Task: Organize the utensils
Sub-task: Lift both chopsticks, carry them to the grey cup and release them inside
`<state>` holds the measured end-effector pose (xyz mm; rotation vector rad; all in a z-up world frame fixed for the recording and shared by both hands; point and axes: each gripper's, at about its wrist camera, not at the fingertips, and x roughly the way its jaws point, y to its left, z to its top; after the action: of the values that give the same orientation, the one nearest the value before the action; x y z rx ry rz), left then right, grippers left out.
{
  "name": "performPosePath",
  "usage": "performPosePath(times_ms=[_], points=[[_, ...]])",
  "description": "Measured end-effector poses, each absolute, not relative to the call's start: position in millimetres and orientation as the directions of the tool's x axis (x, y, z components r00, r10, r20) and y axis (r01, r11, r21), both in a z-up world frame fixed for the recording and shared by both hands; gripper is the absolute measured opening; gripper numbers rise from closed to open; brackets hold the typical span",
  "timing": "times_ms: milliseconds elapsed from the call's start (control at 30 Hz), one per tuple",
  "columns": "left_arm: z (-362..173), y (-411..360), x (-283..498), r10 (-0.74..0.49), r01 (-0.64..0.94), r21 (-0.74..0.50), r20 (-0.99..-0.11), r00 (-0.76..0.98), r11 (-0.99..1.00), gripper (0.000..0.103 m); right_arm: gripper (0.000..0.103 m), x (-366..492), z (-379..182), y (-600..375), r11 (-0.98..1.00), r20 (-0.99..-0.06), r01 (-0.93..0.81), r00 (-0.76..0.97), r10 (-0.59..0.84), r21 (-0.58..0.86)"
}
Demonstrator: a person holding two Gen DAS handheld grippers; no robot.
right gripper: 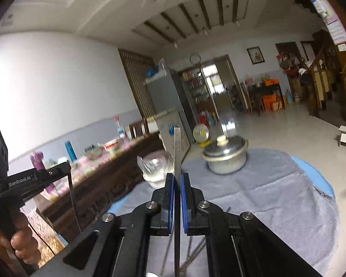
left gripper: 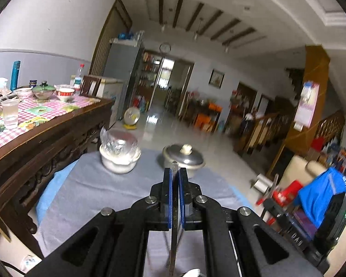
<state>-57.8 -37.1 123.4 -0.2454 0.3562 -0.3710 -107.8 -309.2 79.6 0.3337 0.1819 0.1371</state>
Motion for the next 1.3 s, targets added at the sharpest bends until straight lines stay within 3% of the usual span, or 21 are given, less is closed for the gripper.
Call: performPosePath(times_ms=[167,367,867,1300], points=[[132,-43,-80,-0.402,0.328,-0.317,-0.207,0.892,0.890,0.005,0.006,-124,88,-299,0.926,-0.088,-0.127,0.982,0.168,0.356],[111,-58,-88,-0.399,0.338,-0.313,-0.156,0.904,0.888,0.005,0.006,-122,69,-278,0.940,-0.096,-0.108,0.985,0.146,0.325],[52,-64,-77,-0.388,0.288,-0.357,-0.249,0.887,0.889,0.005,0.006,-127,32,-271,0.949,-0.167,-0.122,0.970,0.176,0.292],[41,-63,-83,-0.466,0.354,-0.352,-0.316,0.827,0.867,0.006,0.008,-128,19,-268,0.936,-0.232,-0.171,0.940,0.249,0.308]])
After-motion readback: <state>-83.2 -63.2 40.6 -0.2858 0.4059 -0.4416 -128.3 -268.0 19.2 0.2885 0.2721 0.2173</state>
